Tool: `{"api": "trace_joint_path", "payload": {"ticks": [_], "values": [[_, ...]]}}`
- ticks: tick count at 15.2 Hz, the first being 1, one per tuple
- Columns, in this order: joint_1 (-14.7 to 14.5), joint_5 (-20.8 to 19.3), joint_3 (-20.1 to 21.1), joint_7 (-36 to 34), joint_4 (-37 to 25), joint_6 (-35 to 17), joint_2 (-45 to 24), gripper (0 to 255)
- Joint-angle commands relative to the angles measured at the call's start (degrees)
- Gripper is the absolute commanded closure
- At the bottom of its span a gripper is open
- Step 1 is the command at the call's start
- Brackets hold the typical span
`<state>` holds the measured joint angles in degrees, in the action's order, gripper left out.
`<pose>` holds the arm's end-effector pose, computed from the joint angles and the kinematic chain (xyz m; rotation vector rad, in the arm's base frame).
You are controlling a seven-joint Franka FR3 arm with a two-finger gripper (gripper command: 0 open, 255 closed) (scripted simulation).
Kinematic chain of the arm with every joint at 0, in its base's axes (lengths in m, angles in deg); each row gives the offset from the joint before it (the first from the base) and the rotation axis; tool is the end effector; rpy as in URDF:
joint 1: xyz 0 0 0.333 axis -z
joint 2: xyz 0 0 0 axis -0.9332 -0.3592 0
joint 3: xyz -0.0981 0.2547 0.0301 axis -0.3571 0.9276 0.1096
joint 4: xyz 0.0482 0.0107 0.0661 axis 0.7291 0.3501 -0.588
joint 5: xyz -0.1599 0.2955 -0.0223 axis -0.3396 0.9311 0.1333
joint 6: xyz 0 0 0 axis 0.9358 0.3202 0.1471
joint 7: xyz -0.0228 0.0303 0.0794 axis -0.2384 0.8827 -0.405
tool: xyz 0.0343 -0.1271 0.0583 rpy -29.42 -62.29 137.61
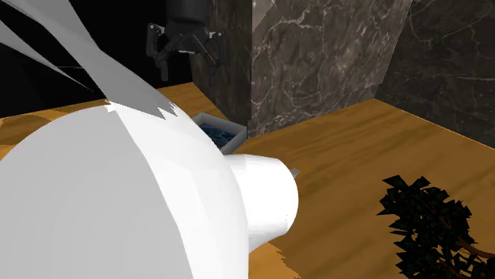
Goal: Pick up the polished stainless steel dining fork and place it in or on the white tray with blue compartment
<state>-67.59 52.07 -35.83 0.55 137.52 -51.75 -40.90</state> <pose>0.2621 0.0150 0.4773 -3.0061 0.1504 0.3417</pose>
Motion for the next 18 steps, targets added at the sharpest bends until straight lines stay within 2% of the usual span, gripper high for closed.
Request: {"api": "trace_joint_path", "payload": {"ticks": [1,10,18], "values": [[0.0,0.0,0.0,0.0,0.0,0.0,0.0,0],[7.3,-6.9,-8.9,5.3,12.1,-9.5,2.5,0],[15.1,-14.1,-18.2,10.6,19.1,-19.9,-0.6,0]]}}
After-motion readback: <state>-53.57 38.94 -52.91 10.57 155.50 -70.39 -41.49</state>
